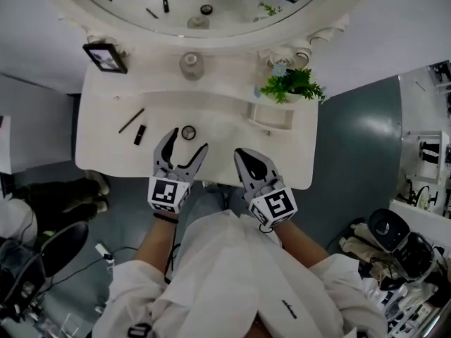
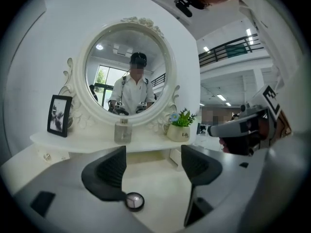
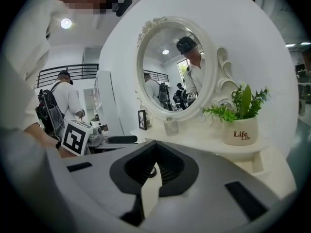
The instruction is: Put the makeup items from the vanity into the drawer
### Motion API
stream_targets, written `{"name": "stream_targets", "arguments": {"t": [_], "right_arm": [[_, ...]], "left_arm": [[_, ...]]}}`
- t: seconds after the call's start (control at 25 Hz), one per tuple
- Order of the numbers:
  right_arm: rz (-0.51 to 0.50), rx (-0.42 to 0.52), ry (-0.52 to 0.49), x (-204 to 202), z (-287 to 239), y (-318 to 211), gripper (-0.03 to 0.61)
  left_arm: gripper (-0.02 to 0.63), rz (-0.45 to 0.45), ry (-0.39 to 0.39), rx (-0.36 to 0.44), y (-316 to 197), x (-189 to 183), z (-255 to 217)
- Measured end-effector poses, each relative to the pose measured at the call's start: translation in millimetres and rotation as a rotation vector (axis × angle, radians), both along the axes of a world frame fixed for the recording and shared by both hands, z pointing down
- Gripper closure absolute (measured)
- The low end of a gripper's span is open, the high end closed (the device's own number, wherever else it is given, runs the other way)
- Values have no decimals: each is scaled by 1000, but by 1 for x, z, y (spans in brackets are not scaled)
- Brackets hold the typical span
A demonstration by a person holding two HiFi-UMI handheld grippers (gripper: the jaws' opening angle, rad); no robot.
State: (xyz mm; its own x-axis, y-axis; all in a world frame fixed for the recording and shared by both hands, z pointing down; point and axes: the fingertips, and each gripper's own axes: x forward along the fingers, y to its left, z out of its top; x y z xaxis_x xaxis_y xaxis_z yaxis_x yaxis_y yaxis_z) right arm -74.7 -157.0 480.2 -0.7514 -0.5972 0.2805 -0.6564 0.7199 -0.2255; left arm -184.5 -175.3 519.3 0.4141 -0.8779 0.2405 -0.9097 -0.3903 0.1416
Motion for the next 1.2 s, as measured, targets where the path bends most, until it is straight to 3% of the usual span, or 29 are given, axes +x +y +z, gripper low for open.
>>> {"name": "stream_targets", "arguments": {"t": [0.64,1.2], "right_arm": [[-101,-121,16,-14,65,-6,561],[-83,-194,19,-32,104,-21,561]], "left_arm": [[270,-118,-91,-196,-17,-11,91],[270,-138,-140,-328,-29,-22,138]]}}
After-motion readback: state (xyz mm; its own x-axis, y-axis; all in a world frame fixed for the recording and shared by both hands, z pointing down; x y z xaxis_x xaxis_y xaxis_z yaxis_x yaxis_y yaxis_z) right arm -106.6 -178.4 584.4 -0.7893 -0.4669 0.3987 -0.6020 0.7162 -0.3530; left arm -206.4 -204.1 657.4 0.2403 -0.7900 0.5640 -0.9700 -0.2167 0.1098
